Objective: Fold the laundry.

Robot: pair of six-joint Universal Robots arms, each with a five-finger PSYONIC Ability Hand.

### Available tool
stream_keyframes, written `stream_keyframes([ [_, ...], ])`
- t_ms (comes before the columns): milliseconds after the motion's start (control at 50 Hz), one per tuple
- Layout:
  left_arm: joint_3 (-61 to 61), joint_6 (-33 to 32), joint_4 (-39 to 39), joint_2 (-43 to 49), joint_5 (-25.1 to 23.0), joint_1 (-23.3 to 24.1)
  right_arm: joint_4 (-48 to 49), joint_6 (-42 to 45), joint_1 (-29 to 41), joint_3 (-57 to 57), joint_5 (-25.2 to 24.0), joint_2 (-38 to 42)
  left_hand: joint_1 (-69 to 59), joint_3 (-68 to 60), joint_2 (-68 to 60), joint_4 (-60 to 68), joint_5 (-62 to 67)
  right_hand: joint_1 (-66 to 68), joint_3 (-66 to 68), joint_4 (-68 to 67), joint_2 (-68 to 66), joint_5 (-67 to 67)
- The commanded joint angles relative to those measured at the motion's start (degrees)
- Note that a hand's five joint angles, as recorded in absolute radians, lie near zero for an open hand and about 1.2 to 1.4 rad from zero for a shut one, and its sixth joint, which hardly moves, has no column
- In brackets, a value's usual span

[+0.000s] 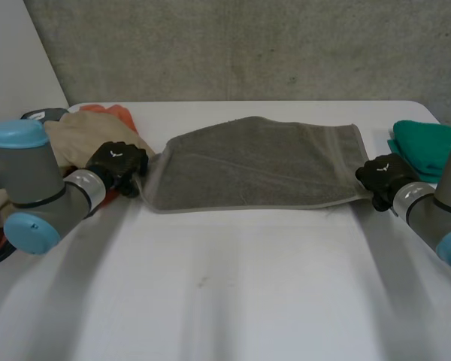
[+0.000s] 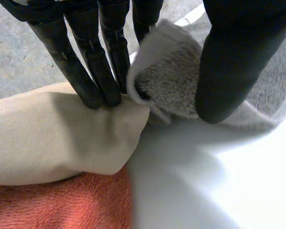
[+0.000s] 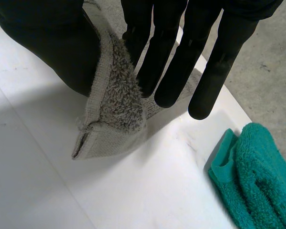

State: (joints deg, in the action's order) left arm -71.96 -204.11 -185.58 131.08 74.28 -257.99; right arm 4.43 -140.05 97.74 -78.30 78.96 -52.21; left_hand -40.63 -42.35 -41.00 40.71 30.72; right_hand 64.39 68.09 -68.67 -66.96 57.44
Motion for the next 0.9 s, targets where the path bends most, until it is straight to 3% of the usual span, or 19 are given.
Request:
stream_keyframes([
  [20,-0.1,-6.7,-0.6,1.0,2.7,0.2,-0.2,-0.2,0.1,-0.5,-0.3,-0.5,-1.9,-0.2,-1.5,1.8,1.8,15.6,11.9,-11.3,-13.0,12.6],
  [180,-0.4,-11.0,-4.3,1.5,2.9,1.1,-0.8,-0.1,0.3,-0.5,0.0,-0.7,-3.7,-2.0,-3.3,3.6,3.6,15.6,11.9,-11.3,-13.0,12.6],
  [220,-0.7,-11.0,-5.1,1.2,2.6,1.4,-1.1,-0.1,0.3,-0.6,0.1,-0.8,-15.4,-13.7,-15.1,15.4,15.3,15.6,11.9,-11.3,-13.0,12.6],
  [260,-1.6,-11.5,-5.4,0.0,2.5,1.9,-1.6,0.0,0.2,-0.8,0.2,-1.4,-39.2,-37.5,-38.9,39.2,39.1,15.6,11.9,-11.3,-13.0,12.6],
  [320,-2.8,-12.0,-4.6,-2.0,3.1,2.8,-2.8,0.4,0.1,-1.2,0.4,-2.5,-39.4,-37.6,-39.0,39.3,39.3,15.6,11.9,-11.3,-13.0,12.6],
  [460,-10.6,-14.7,7.9,-12.4,9.9,3.5,-16.7,11.3,-2.7,-4.3,3.7,-12.1,-39.4,-37.6,-39.0,39.3,39.3,15.6,11.9,-11.3,-13.0,12.6],
  [580,-15.0,-15.4,26.8,-20.8,15.8,3.5,-35.2,28.6,-7.3,-11.0,7.3,-20.6,-39.4,-37.6,-39.0,39.3,39.3,15.6,11.9,-11.3,-13.0,12.6],
  [680,-13.2,-17.2,38.1,-18.0,15.6,4.0,-30.0,30.8,-6.7,-11.9,7.3,-19.5,-39.4,-37.6,-39.0,39.3,39.3,15.6,11.9,-11.3,-13.0,12.6],
  [800,-3.3,-15.7,37.6,-12.1,15.5,6.2,-29.1,30.7,-5.0,-8.5,9.6,-13.1,-39.4,-37.6,-39.0,39.3,39.3,15.6,11.9,-11.3,-13.0,12.6],
  [900,16.0,-11.3,38.6,-6.5,16.9,8.6,-26.7,29.1,-1.4,5.0,12.3,-9.6,-39.4,-37.6,-39.0,39.3,39.3,15.6,11.9,-11.3,-13.0,12.6],
])
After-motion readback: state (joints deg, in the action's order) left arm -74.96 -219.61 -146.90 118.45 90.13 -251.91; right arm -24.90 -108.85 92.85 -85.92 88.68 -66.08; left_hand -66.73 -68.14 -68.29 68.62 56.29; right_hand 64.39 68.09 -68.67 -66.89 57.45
